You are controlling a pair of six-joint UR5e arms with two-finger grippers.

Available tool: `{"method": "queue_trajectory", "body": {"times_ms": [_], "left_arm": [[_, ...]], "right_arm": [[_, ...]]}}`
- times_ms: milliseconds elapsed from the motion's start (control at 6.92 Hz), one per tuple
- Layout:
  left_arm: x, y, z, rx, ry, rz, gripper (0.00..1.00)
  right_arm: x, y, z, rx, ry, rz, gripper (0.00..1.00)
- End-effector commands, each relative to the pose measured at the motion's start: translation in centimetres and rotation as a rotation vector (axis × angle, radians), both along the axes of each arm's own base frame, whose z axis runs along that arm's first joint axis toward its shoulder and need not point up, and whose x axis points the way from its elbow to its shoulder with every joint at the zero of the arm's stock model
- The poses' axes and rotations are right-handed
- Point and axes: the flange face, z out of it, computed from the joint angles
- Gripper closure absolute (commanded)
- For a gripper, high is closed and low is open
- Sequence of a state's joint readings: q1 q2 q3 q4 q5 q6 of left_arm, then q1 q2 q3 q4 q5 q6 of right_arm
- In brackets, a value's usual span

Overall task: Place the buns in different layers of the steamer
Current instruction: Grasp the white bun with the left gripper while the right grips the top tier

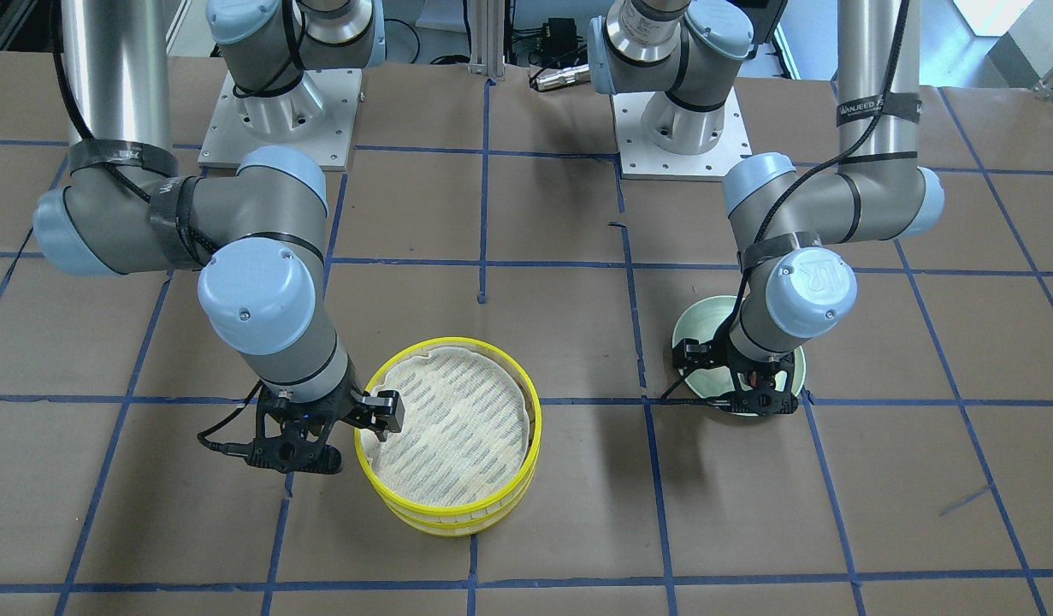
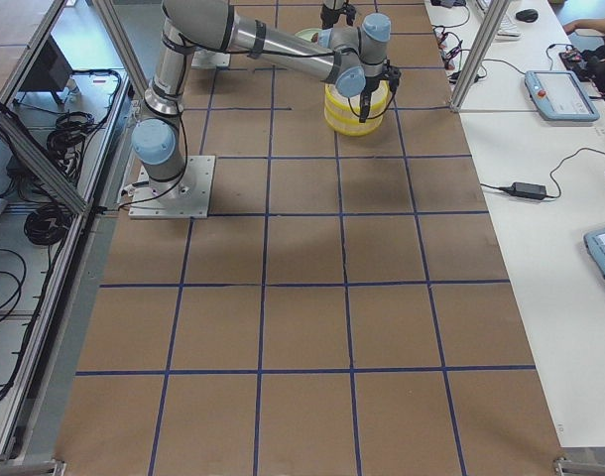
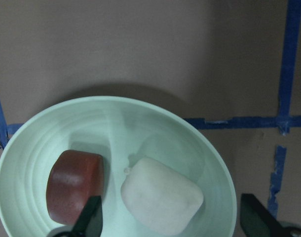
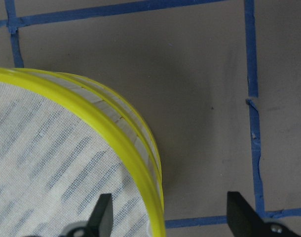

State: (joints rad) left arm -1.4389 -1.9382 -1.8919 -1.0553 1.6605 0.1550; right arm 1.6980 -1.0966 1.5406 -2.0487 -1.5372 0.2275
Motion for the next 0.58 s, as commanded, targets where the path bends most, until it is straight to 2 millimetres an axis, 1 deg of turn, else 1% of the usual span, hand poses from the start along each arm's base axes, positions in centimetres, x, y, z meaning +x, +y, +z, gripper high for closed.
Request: {"method": "queue_trajectory", "body": {"times_ms": [0, 145, 289, 434], "left_arm": [[0.0, 0.5, -1.0, 0.02, 0.0, 0.003, 0.71], [0.0, 0.5, -0.9, 0.016, 0.001, 0.001, 0.83], [0.0, 0.0, -0.1, -0.003, -0.001, 0.001, 0.95], [0.0, -0.7, 1.7, -0.052, -0.007, -0.008, 0.97]], "right_arm": [[0.0, 0.2, 0.1, -0.003, 0.0, 0.001, 0.73], [-0.1, 0.2, 0.2, 0.002, 0.0, -0.002, 0.8], [-0.1, 0.3, 0.4, 0.0, 0.0, -0.002, 0.85], [-0.1, 0.6, 0.5, 0.012, 0.003, -0.002, 0.91]]}}
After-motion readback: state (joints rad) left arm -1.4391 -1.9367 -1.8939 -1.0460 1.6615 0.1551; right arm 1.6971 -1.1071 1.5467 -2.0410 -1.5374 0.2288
